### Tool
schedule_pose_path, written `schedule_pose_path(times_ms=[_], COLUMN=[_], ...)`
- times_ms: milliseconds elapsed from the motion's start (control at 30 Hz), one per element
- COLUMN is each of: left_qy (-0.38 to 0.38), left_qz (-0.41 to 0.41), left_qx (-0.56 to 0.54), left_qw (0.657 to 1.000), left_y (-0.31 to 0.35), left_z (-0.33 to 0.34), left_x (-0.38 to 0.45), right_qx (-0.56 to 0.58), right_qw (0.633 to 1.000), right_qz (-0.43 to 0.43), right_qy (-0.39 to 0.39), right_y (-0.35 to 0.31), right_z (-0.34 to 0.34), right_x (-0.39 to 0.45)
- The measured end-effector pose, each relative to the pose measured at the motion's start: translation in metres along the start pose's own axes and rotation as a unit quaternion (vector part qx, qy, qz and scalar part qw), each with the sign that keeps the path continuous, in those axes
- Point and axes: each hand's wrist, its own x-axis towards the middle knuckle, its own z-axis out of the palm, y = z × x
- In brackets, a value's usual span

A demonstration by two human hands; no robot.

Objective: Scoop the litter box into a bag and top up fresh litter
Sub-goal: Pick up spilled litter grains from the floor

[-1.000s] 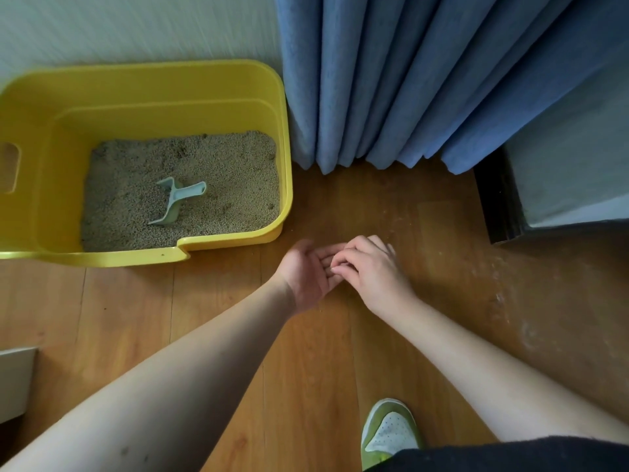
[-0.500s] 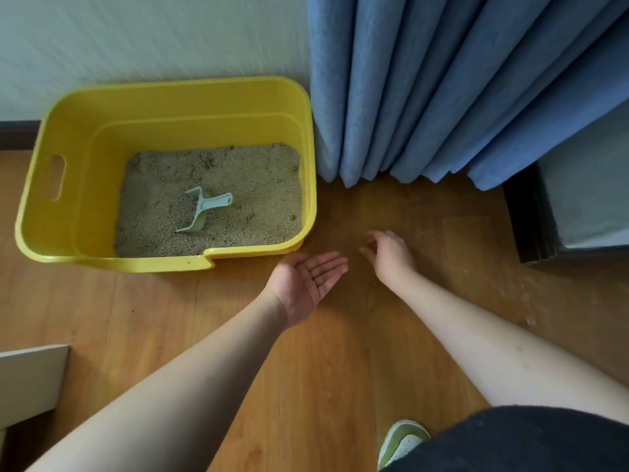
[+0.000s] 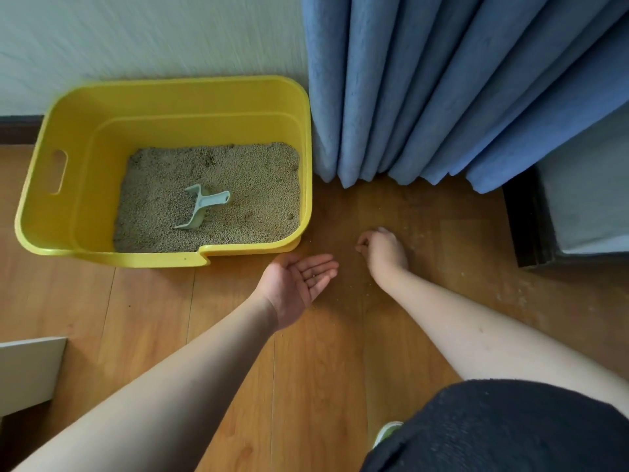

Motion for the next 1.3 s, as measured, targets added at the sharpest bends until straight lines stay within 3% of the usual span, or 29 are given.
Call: schedule_pose_path(times_ms=[100, 267, 400, 567, 633, 733, 933, 1067, 1300], left_qy=[0.01, 0.058, 0.043, 0.023, 0.036, 0.056, 0.031, 0.006, 0.011], left_qz=[0.004, 0.021, 0.016, 0.019, 0.02, 0.026, 0.004, 0.0, 0.031], left_qx=[0.018, 0.06, 0.039, 0.02, 0.035, 0.056, 0.062, 0.044, 0.024], left_qw=[1.0, 0.996, 0.998, 0.999, 0.999, 0.997, 0.998, 0.999, 0.999], left_y=[-0.002, -0.008, -0.013, -0.015, -0.014, -0.013, -0.009, -0.004, -0.007], left_z=[0.001, 0.009, 0.025, 0.039, 0.039, 0.034, 0.023, 0.021, 0.009], left_x=[0.004, 0.013, 0.016, 0.019, 0.018, 0.019, 0.015, 0.01, 0.007], right_qx=[0.02, 0.078, 0.003, -0.038, -0.016, 0.031, 0.039, 0.013, 0.004], right_qw=[1.0, 0.981, 0.962, 0.951, 0.956, 0.977, 0.999, 0.999, 0.999], right_qz=[-0.024, -0.172, -0.271, -0.302, -0.281, -0.173, -0.018, -0.005, 0.002], right_qy=[-0.006, 0.036, 0.034, 0.053, 0.085, 0.121, -0.007, -0.048, 0.036], right_y=[0.001, -0.01, -0.026, -0.026, -0.021, -0.009, 0.023, 0.03, 0.027], right_z=[-0.014, -0.053, -0.063, -0.062, -0.067, -0.071, -0.042, -0.011, 0.005], right_x=[-0.005, -0.044, -0.072, -0.078, -0.074, -0.063, -0.044, -0.04, -0.03])
